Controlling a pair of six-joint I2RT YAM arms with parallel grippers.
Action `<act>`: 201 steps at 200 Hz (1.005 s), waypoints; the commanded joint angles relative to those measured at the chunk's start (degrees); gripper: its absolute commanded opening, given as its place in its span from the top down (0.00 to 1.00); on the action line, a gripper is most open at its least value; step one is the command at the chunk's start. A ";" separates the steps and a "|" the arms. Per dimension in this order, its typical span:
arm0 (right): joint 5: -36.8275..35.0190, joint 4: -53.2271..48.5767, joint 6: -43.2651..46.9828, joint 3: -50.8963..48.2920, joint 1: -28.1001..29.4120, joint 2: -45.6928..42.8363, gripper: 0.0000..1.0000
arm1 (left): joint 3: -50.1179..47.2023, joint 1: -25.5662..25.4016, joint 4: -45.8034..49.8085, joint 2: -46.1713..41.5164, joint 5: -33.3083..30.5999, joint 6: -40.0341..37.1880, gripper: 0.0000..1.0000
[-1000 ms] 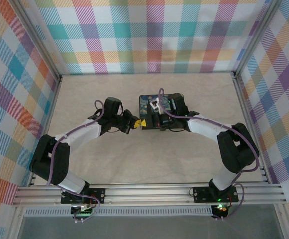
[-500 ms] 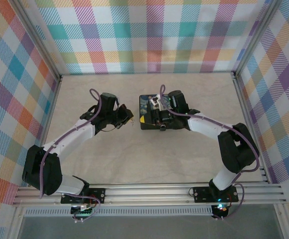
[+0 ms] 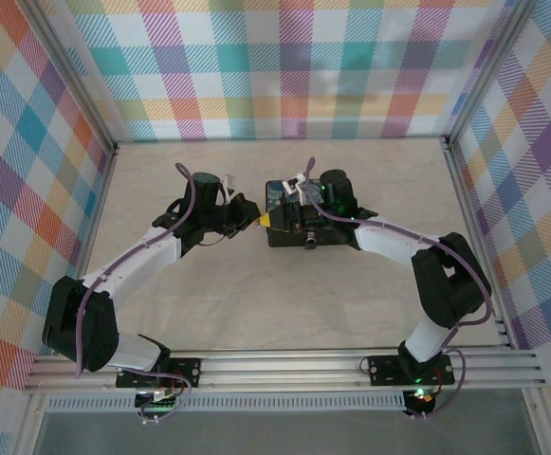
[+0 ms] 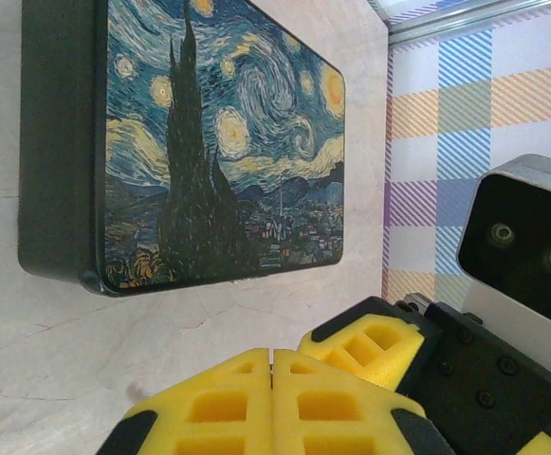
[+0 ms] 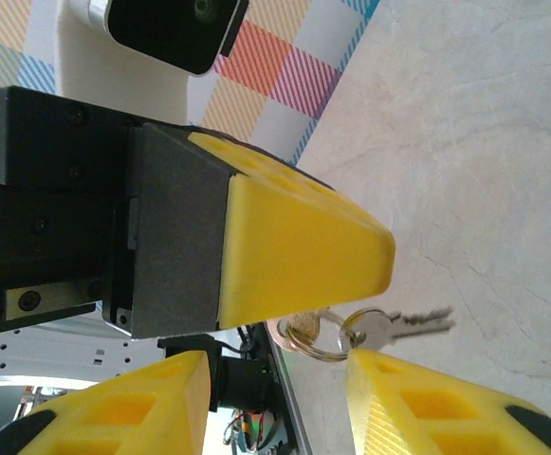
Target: Unlock a padlock with a key
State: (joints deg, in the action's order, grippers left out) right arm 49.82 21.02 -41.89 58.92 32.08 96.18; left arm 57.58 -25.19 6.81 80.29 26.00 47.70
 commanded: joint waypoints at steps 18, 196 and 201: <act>2.21 6.94 -2.75 -1.00 1.05 1.65 0.59 | 0.69 0.67 -2.38 -0.03 2.19 0.32 1.00; 0.53 8.27 -3.72 -2.31 1.08 0.15 0.64 | 0.78 0.68 -3.82 -1.19 5.75 1.91 1.00; 0.46 8.28 -3.73 -2.37 1.06 -0.07 0.64 | 0.76 0.69 -3.82 -1.19 5.73 1.79 1.00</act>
State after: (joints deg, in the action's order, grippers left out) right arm 50.37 28.05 -46.09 57.49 33.08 97.93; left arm 57.58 -25.04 2.98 80.29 30.63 50.26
